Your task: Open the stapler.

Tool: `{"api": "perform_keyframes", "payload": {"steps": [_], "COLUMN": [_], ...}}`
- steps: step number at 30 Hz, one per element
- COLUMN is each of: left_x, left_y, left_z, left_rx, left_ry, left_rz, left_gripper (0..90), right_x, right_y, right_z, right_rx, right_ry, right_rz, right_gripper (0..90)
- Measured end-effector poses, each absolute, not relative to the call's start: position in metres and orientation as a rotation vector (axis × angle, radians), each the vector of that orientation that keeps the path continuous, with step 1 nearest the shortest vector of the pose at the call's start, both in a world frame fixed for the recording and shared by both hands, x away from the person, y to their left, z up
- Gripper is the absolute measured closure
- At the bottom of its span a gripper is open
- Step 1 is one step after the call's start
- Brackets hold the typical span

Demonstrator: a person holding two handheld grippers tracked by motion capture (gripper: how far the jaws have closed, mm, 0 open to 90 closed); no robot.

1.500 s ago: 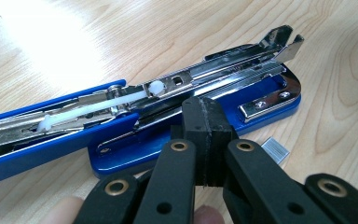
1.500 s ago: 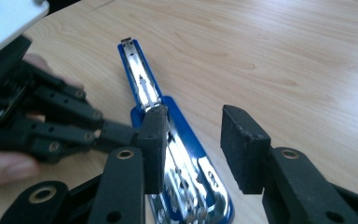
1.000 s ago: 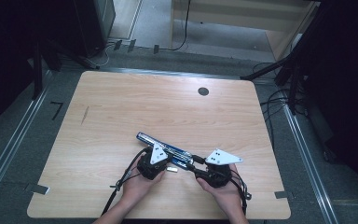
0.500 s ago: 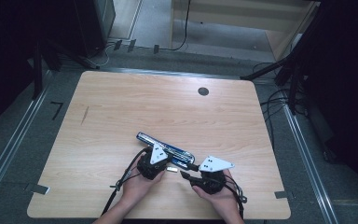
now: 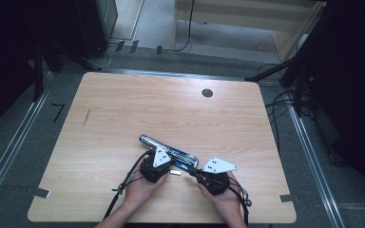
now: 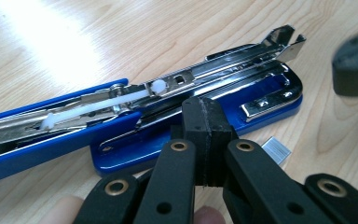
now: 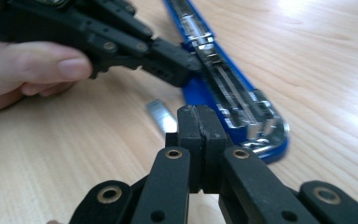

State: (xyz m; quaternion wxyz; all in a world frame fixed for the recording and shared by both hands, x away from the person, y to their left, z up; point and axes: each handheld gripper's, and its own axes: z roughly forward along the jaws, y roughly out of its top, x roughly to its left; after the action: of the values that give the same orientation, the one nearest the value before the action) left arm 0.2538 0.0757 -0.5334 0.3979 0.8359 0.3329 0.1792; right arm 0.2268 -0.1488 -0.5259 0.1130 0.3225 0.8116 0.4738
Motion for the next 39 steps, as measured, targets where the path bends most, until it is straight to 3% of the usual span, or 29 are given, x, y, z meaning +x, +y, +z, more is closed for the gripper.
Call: {"api": "perform_keyframes", "payload": {"steps": [4,7,11,17,39], "left_x": [0.254,0.255,0.257,0.257,0.257], "left_y": [0.077,0.079,0.081,0.081,0.081], "left_z": [-0.534,-0.533,-0.533,-0.533,-0.533], "left_rx": [2.108,2.097,2.087,2.087,2.088], "left_ry": [0.852,0.87,0.89,0.892,0.891], "left_rz": [0.449,0.442,0.436,0.442,0.444], "left_gripper": [90.0,90.0,90.0,90.0,90.0], "right_x": [0.225,0.225,0.232,0.238,0.234], "right_y": [-0.139,-0.127,-0.121,-0.117,-0.108], "right_z": [-0.529,-0.533,-0.538,-0.543,-0.545], "right_rx": [0.893,0.836,0.819,0.797,0.76], "right_ry": [2.429,2.442,2.464,2.481,2.543], "right_rz": [1.397,1.389,1.381,1.37,1.262], "right_gripper": [88.1,76.4,70.7,66.4,74.1]}}
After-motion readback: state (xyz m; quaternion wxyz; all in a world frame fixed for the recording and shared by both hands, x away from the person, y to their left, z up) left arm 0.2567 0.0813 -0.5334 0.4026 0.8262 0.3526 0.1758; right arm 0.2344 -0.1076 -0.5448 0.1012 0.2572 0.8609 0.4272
